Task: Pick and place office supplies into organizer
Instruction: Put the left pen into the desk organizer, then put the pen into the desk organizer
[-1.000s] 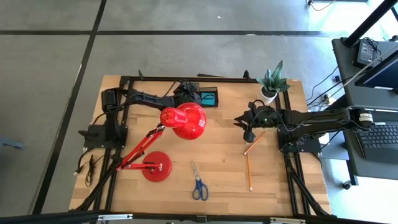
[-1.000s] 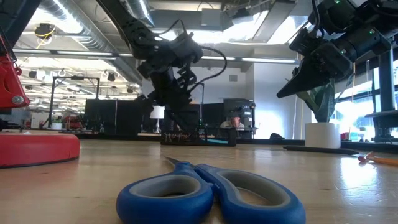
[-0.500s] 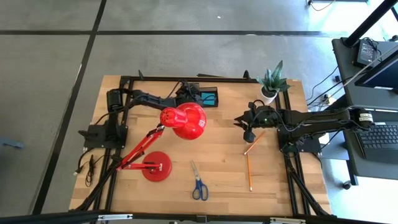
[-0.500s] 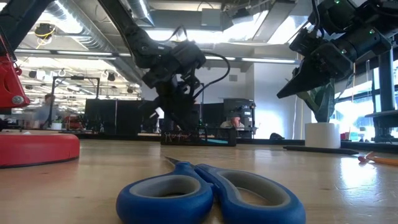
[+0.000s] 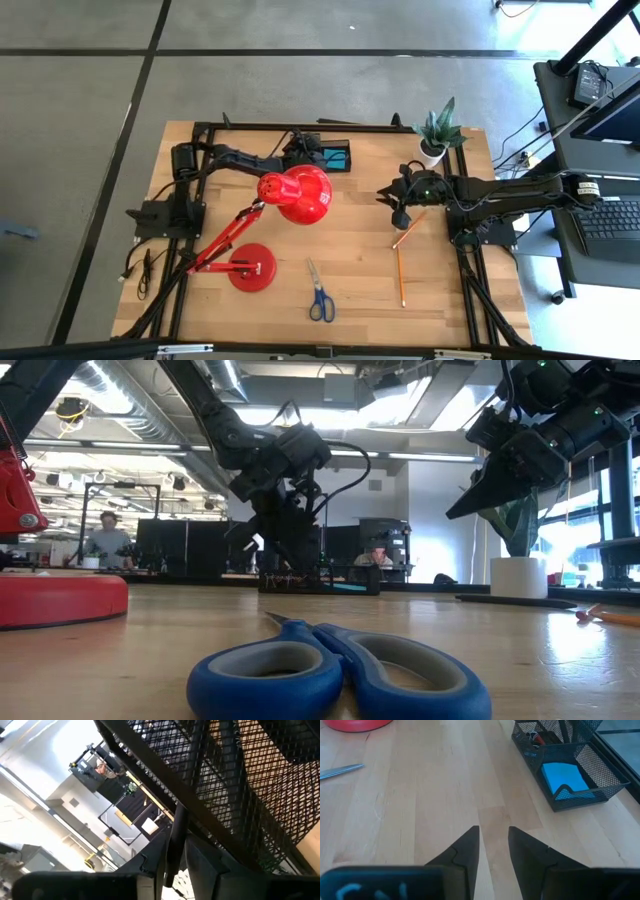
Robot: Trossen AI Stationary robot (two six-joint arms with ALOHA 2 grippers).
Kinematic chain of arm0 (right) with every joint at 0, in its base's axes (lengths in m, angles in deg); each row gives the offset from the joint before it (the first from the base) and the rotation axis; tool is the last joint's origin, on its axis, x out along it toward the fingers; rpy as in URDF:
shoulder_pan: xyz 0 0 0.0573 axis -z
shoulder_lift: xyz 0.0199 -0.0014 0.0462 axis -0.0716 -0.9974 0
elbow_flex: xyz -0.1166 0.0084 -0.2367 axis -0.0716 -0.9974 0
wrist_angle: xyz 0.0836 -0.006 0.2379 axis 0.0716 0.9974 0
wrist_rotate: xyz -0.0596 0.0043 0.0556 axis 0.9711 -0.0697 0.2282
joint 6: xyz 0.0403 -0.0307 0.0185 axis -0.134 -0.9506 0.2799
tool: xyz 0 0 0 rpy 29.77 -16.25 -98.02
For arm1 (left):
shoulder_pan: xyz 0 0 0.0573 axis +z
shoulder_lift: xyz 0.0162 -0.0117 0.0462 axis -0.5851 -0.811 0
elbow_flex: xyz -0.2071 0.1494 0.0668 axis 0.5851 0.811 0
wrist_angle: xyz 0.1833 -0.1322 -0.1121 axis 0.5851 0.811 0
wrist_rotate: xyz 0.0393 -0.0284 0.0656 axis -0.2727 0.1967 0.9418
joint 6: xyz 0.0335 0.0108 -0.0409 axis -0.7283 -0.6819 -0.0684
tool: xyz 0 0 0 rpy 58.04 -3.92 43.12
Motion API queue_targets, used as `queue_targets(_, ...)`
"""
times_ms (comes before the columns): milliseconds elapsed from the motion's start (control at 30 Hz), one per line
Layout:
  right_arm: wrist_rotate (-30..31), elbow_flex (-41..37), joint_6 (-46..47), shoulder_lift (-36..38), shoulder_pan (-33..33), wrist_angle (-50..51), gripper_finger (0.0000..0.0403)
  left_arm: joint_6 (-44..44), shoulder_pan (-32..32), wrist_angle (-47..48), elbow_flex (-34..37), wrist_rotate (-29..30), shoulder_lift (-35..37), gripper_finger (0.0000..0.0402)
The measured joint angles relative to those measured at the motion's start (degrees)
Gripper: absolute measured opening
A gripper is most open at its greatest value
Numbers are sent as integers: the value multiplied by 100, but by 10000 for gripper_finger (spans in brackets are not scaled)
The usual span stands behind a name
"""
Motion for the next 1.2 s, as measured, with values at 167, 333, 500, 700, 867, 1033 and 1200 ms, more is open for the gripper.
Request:
queue_targets(167,0,0,15,0,0,7,108,422,0,27,30,19,148,77)
queue_targets(333,0,0,26,0,0,31,108,781,-90,-47,24,99,496,80)
queue_targets(500,0,0,28,0,-2,47,108,1493,-299,-44,23,16,882,80)
queue_targets(700,0,0,35,0,-2,119,108,2771,-572,-44,19,-36,1307,80)
queue_targets(867,0,0,43,0,-2,249,108,4030,-814,-38,17,-73,1561,80)
queue_targets(1033,0,0,44,0,-2,329,108,5723,-1066,66,17,-510,1711,80)
queue_targets(1200,0,0,44,0,0,345,108,7750,-1269,202,14,-1556,1698,79)
